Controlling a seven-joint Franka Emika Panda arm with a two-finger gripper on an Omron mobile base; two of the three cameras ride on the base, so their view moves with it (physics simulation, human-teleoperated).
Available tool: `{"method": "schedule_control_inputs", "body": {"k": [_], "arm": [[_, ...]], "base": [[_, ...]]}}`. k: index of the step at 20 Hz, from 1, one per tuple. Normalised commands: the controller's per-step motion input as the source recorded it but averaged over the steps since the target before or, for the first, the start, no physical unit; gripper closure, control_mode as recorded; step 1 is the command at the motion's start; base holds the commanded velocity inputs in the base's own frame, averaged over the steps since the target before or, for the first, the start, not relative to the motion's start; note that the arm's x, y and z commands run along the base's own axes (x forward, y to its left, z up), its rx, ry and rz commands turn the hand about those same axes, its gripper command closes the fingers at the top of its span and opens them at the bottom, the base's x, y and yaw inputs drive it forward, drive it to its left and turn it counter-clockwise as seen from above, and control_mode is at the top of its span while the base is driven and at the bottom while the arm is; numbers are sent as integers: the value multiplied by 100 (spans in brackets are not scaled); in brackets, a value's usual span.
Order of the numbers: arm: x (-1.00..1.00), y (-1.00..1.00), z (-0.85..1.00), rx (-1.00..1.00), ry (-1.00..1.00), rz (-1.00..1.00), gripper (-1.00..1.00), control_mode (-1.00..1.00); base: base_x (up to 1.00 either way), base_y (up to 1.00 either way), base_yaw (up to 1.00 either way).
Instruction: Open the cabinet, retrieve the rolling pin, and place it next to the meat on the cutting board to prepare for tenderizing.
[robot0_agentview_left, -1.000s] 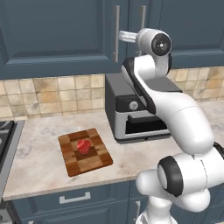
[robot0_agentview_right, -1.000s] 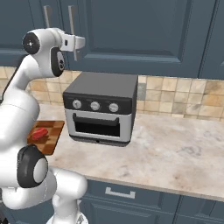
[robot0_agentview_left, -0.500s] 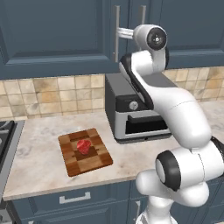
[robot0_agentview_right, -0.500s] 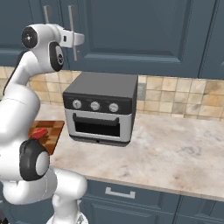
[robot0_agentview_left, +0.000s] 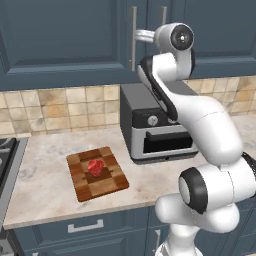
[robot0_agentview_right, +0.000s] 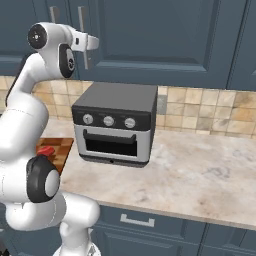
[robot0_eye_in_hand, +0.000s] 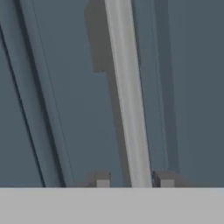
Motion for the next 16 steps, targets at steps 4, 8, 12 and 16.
{"method": "schedule_control_inputs", "body": {"k": [4,8,12,16], "arm": [[53,-14,0,1,9,6,100,-100],[52,-1,0,0,14,3,100,-100],[32,2,-13,0,18,0,100,-100],[5,0,-7,0,4,0,100,-100]], "base": [[0,0,0],[0,0,0],[0,0,0],[0,0,0]]}}
